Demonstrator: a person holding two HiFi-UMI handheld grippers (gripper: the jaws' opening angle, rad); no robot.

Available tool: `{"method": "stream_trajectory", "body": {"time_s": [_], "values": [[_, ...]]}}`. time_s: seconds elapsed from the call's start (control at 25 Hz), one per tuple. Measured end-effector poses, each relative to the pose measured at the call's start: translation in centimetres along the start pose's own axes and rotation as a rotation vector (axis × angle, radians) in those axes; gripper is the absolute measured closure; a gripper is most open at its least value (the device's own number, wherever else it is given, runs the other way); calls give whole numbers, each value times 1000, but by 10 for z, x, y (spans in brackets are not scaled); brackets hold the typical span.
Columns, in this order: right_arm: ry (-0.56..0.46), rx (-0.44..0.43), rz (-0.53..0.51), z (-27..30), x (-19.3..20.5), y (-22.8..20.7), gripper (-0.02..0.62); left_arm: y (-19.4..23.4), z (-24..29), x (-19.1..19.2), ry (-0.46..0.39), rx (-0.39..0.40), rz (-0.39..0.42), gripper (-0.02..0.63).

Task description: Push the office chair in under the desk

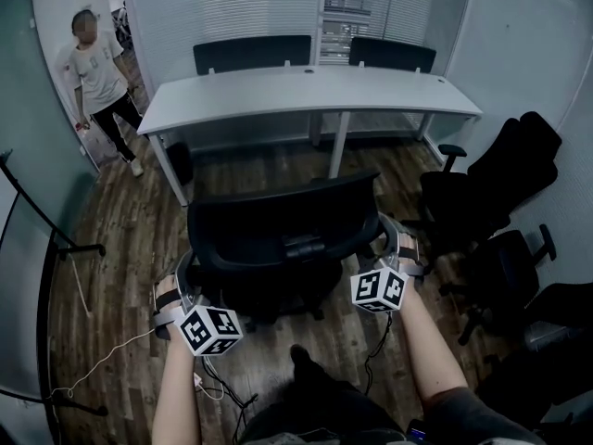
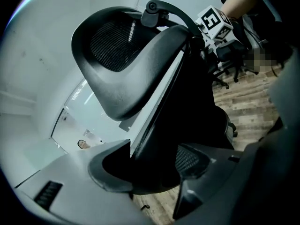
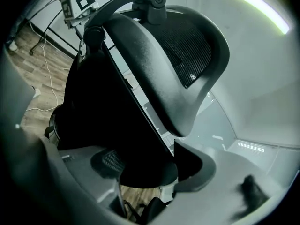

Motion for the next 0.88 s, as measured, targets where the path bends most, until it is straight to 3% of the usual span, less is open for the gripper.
{"method": "stream_trajectory", "body": {"time_s": [0.24, 0.48, 0.88], "values": [[24, -4, -8, 25, 1, 1, 301, 14, 32, -3, -19, 0, -1, 331], [44, -20, 2, 114, 2, -14, 301, 65, 114, -32, 18, 34, 8, 341], [-26, -17, -13, 132, 9, -3, 301, 53, 132, -25, -6, -24, 4, 344]]}}
Point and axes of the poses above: the fingertips, and each gripper's own axes: z forward along the fingers, y to its left, x out of its underside, the point moved 8 cm from there along -z, backward along the fingers, and after that the axes turned 10 degrees about x, right-handed, at the moved point
